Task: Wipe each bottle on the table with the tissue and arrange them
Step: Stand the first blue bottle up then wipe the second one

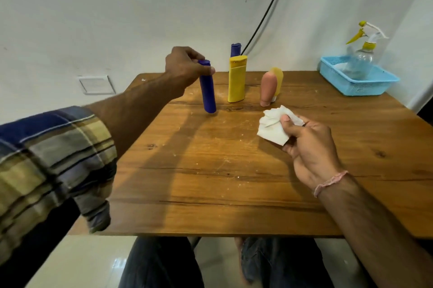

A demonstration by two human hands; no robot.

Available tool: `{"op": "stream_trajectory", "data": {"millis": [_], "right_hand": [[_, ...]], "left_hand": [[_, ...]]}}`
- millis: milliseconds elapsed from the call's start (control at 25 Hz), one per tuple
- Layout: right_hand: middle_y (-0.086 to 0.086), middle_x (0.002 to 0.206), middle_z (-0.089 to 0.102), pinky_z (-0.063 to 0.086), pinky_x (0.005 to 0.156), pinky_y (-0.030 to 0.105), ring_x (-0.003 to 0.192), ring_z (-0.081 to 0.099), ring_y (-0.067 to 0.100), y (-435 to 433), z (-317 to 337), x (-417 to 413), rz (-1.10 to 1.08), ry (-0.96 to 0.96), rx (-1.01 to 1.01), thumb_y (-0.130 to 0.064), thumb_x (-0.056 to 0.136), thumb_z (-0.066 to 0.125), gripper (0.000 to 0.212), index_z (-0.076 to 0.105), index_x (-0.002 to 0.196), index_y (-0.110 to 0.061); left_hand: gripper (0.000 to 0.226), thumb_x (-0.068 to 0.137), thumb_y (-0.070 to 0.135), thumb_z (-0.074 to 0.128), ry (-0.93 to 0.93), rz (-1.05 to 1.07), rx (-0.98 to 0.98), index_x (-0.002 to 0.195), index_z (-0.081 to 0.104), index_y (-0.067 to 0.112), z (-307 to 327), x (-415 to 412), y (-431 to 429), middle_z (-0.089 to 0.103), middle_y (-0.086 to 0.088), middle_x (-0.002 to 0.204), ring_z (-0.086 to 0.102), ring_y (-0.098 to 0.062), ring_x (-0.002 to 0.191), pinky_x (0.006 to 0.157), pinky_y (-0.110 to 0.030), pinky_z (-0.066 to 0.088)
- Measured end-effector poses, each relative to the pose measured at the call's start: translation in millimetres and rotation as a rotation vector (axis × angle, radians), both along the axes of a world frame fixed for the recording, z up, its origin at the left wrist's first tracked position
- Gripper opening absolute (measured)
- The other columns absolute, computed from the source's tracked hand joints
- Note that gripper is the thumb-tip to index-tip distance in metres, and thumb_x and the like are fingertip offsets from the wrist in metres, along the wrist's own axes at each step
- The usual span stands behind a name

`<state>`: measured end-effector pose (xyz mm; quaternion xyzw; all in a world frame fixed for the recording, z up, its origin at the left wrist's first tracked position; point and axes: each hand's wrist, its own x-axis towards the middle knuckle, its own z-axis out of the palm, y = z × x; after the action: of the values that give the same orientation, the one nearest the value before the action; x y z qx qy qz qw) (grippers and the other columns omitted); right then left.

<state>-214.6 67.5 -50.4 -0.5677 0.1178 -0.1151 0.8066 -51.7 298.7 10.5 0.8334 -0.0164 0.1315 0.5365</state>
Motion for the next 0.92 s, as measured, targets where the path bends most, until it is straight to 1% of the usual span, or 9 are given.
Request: {"op": "stream_trajectory", "data": {"millis": [120,240,360,440,520,600,680,800,920], "right_hand": [[-0.001,0.089,0.078,0.062,0.064,0.034,0.083,0.075,0.015,-3,-6,2,-0.001,0.016,0.040,-0.004,0.093,0.059,0.016,0.071,0.093,-0.016],[-0.001,0.087,0.078,0.059,0.055,0.031,0.080,0.075,0.014,-6,-14,6,0.014,0.039,0.074,-0.005,0.092,0.060,0.015,0.070,0.095,-0.015],[0.000,0.087,0.078,0.059,0.056,0.032,0.079,0.075,0.016,-6,-21,15,0.028,0.067,0.096,-0.004,0.093,0.060,0.014,0.069,0.095,-0.015],[0.002,0.088,0.078,0.061,0.061,0.039,0.081,0.075,0.019,0,-27,25,0.038,0.087,0.101,-0.004,0.093,0.060,0.015,0.069,0.095,-0.015],[0.008,0.096,0.076,0.061,0.073,0.049,0.089,0.074,0.025,7,-33,37,0.053,0.120,0.102,-0.004,0.093,0.060,0.016,0.069,0.103,-0.012],[0.011,0.104,0.074,0.058,0.083,0.053,0.095,0.071,0.027,10,-37,50,0.063,0.145,0.097,-0.004,0.093,0.061,0.019,0.068,0.109,-0.010],[0.007,0.103,0.074,0.056,0.089,0.051,0.096,0.070,0.024,12,-41,62,0.071,0.143,0.052,-0.007,0.093,0.062,0.016,0.069,0.106,-0.012],[0.000,0.109,0.073,0.054,0.096,0.045,0.104,0.068,0.019,13,-50,69,0.095,0.113,-0.130,-0.018,0.093,0.064,0.027,0.066,0.119,-0.012],[-0.006,0.111,0.072,0.056,0.093,0.039,0.104,0.067,0.013,12,-60,68,0.082,0.088,-0.207,-0.024,0.092,0.065,0.033,0.065,0.123,-0.013]], "left_hand": [[0.045,0.070,0.025,0.093,0.064,0.064,0.089,0.099,0.062,0.013,-8,15,-8,0.062,0.003,0.089,0.058,-0.009,0.076,0.055,-0.020,0.044],[0.050,0.071,0.033,0.092,0.067,0.090,0.107,0.097,0.053,0.017,-15,22,-10,0.059,0.002,0.092,0.054,-0.009,0.079,0.056,-0.021,0.042],[0.054,0.072,0.037,0.091,0.075,0.078,0.109,0.102,0.051,0.017,-17,23,-8,0.060,-0.002,0.102,0.057,-0.015,0.092,0.061,-0.023,0.044],[0.056,0.073,0.040,0.090,0.085,0.068,0.108,0.107,0.052,0.016,-18,21,-7,0.061,-0.005,0.111,0.059,-0.020,0.101,0.066,-0.025,0.046],[0.062,0.074,0.049,0.087,0.067,0.075,0.111,0.113,0.053,0.015,-17,22,-8,0.060,-0.008,0.117,0.059,-0.022,0.106,0.069,-0.028,0.049],[0.064,0.076,0.057,0.082,0.004,0.089,0.144,0.115,0.054,0.015,-8,27,-11,0.060,-0.008,0.119,0.060,-0.024,0.107,0.078,-0.036,0.055],[0.054,0.081,0.054,0.078,-0.069,0.085,0.148,0.112,0.057,0.015,9,41,-18,0.063,-0.007,0.116,0.063,-0.023,0.102,0.075,-0.036,0.057],[0.034,0.087,0.034,0.078,-0.123,0.048,0.279,0.111,0.065,0.013,33,73,-42,0.069,-0.006,0.111,0.066,-0.018,0.095,0.068,-0.027,0.054],[0.038,0.085,0.027,0.082,-0.069,-0.045,0.474,0.118,0.067,0.013,47,106,-71,0.066,-0.009,0.118,0.065,-0.017,0.094,0.060,-0.021,0.051]]}}
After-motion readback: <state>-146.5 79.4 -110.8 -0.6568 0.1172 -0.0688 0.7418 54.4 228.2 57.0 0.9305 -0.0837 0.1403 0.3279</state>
